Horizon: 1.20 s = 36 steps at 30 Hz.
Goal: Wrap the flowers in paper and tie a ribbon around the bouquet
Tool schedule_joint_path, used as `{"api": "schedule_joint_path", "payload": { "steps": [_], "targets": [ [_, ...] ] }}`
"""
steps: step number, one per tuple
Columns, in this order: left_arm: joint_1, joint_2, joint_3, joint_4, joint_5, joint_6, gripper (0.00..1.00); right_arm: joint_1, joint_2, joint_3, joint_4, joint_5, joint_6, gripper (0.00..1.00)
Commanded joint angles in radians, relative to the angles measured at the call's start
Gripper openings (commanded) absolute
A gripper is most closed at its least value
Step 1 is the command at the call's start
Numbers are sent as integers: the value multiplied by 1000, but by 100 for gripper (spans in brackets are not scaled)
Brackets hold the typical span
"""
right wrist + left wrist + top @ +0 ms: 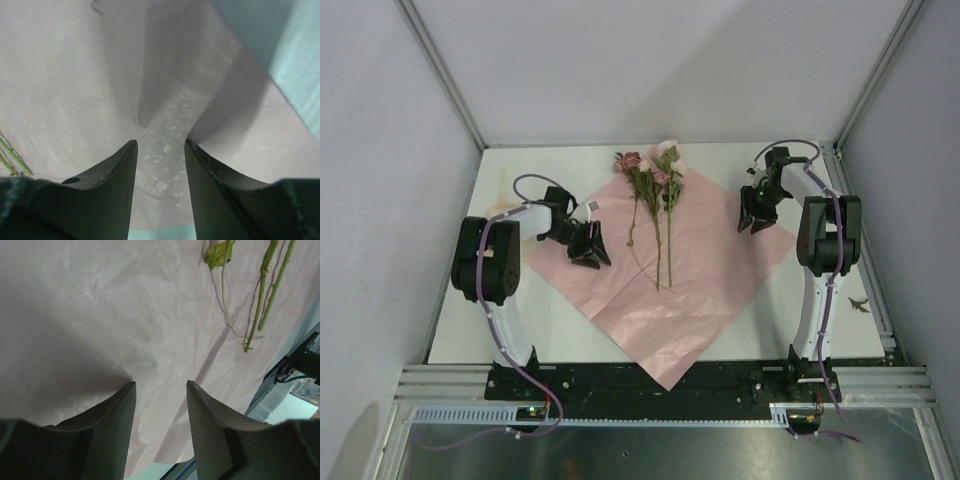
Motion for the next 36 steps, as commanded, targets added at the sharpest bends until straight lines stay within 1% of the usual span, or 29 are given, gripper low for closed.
{"api": "schedule_joint_path", "payload": {
  "steps": [1, 3, 7, 10, 11, 12, 14, 17, 19, 21, 23, 25, 27, 29, 30, 32, 34, 36],
  "targets": [
    [-9, 26, 26, 9, -32, 4, 55, -22, 13, 65, -65, -20, -64, 48],
    [-9, -40, 27, 10, -22, 48, 63, -21, -18, 52, -78, -94, -82, 49],
    [-15, -281, -23, 10, -49, 194, 82, -20, -156, -32, -70, -247, -145, 51],
    [-42, -499, -93, 2, -84, 312, 89, -21, -276, -104, -57, -339, -185, 53],
    [-72, -562, -118, -1, -104, 361, 90, -20, -318, -131, -56, -377, -192, 53],
    [-107, -633, -154, -10, -136, 412, 91, -15, -348, -157, -56, -405, -194, 53],
    [-229, -764, -224, -26, -197, 496, 92, -6, -410, -233, -61, -484, -193, 52],
    [-472, -885, -324, -33, -285, 553, 91, 42, -491, -353, -65, -564, -205, 51],
    [-620, -903, -372, -27, -318, 551, 90, 92, -532, -430, -53, -584, -211, 50],
    [-740, -892, -406, 4, -362, 531, 87, 138, -561, -497, -15, -583, -195, 49],
    [-787, -862, -415, 53, -380, 485, 84, 171, -576, -545, 49, -570, -154, 49],
    [-785, -819, -399, 100, -398, 420, 80, 192, -577, -565, 124, -546, -88, 49],
    [-730, -775, -374, 144, -375, 322, 78, 214, -570, -569, 243, -513, -7, 51],
    [-626, -725, -353, 195, -315, 196, 75, 234, -556, -567, 355, -472, 89, 52],
    [-552, -700, -340, 224, -277, 123, 73, 243, -542, -562, 400, -457, 139, 53],
    [-415, -613, -306, 273, -205, 17, 66, 260, -508, -550, 497, -444, 226, 54],
    [-299, -528, -261, 316, -169, -57, 63, 270, -466, -534, 584, -436, 312, 54],
    [-230, -436, -201, 341, -154, -96, 61, 275, -413, -517, 665, -424, 371, 54]
  ]
}}
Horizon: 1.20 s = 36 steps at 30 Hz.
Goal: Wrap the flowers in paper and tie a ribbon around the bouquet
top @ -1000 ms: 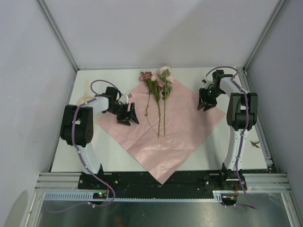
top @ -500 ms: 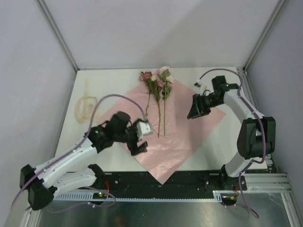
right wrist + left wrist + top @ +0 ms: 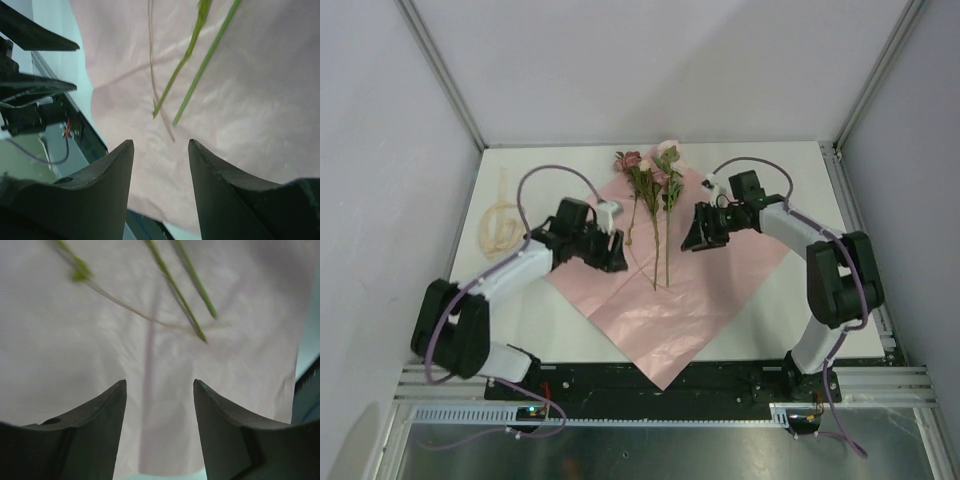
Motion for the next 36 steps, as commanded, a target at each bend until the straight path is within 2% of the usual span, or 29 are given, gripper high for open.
{"api": "schedule_joint_path", "payload": {
  "steps": [1, 8, 15, 22, 28, 36],
  "targets": [
    [146, 154, 135, 134, 86, -206, 61, 17, 114, 65, 287, 46, 221, 53],
    [214, 414, 319, 192, 86, -261, 59, 27, 308, 197, 430, 82, 327, 55],
    [237, 590, 405, 265, 121, -333, 57, 33, 435, 315, 422, 129, 360, 60],
    [237, 698, 454, 338, 157, -416, 54, 37, 497, 355, 404, 143, 365, 59],
    [224, 739, 477, 370, 185, -450, 48, 39, 530, 366, 448, 83, 385, 52],
    [186, 790, 517, 425, 196, -476, 46, 45, 554, 382, 482, 38, 406, 49]
  ]
}}
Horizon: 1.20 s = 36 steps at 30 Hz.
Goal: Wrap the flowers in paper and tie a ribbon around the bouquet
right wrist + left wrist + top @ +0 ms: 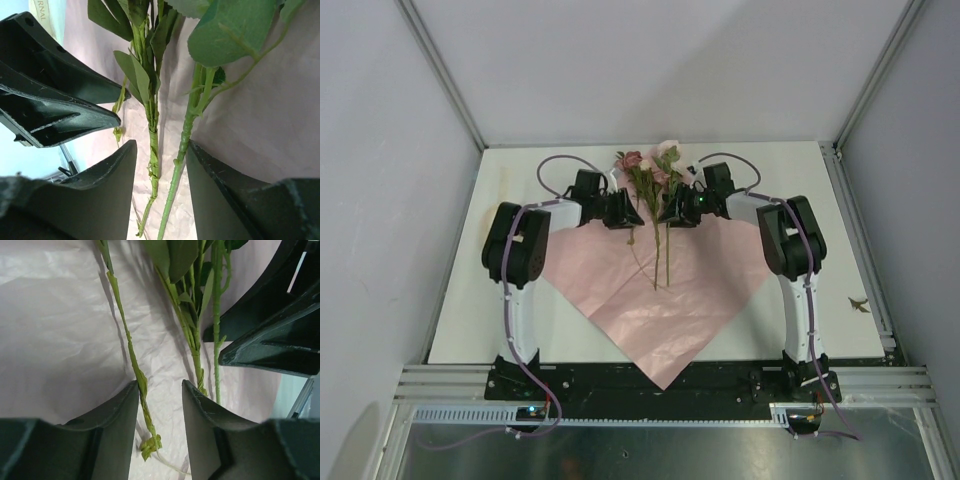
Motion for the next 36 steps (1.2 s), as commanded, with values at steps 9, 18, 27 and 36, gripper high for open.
{"api": "schedule_joint_path", "payload": {
  "steps": [9, 18, 27, 36],
  "targets": [
    [-56, 69, 82, 109, 42, -56, 42, 16, 45, 46, 79, -47, 21, 38],
    [-69, 66, 92, 140, 72, -80, 32, 18, 29, 45, 112, -78, 24, 19],
    [-82, -122, -22, 156, 68, -62, 18, 34, -75, -32, 112, -113, 50, 0],
    [-90, -211, -143, 157, 64, -69, 15, 53, -202, -186, 65, -110, 56, 0]
  ]
}}
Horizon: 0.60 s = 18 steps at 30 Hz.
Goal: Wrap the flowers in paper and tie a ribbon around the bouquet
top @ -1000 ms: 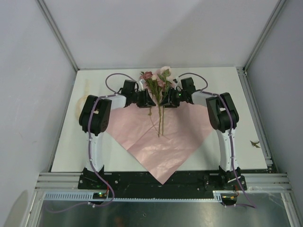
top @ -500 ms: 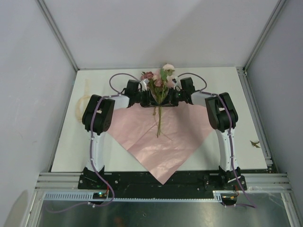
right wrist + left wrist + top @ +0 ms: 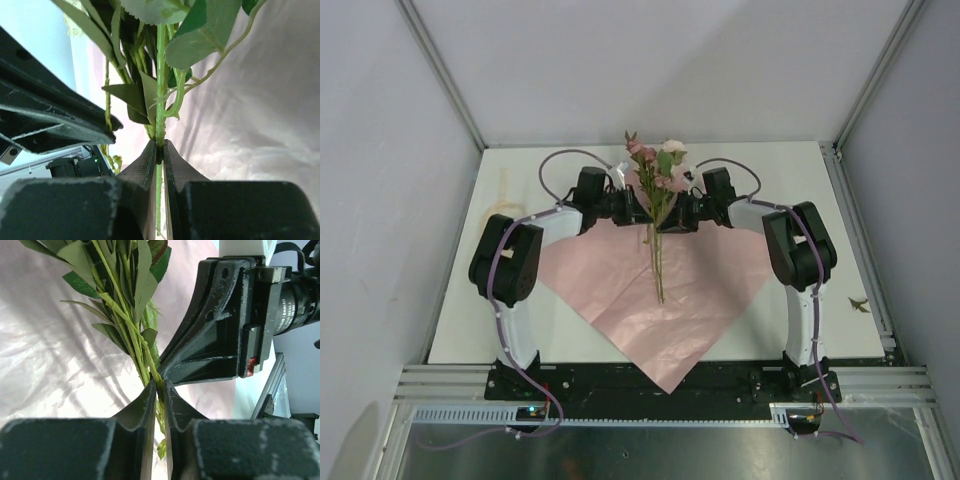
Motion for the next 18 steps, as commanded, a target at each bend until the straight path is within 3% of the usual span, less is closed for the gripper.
{"api": "schedule_joint_path", "payload": {
  "steps": [1, 17, 18],
  "targets": [
    [-12, -50, -57, 32, 12, -6, 15, 21, -99, -59, -29, -20, -13, 0],
    [-11, 44, -105, 33, 2, 38, 17, 26, -64, -132, -83, 14, -53, 0],
    [-11, 42, -104, 28, 1, 42, 20, 27, -72, -132, -87, 16, -54, 5]
  ]
}}
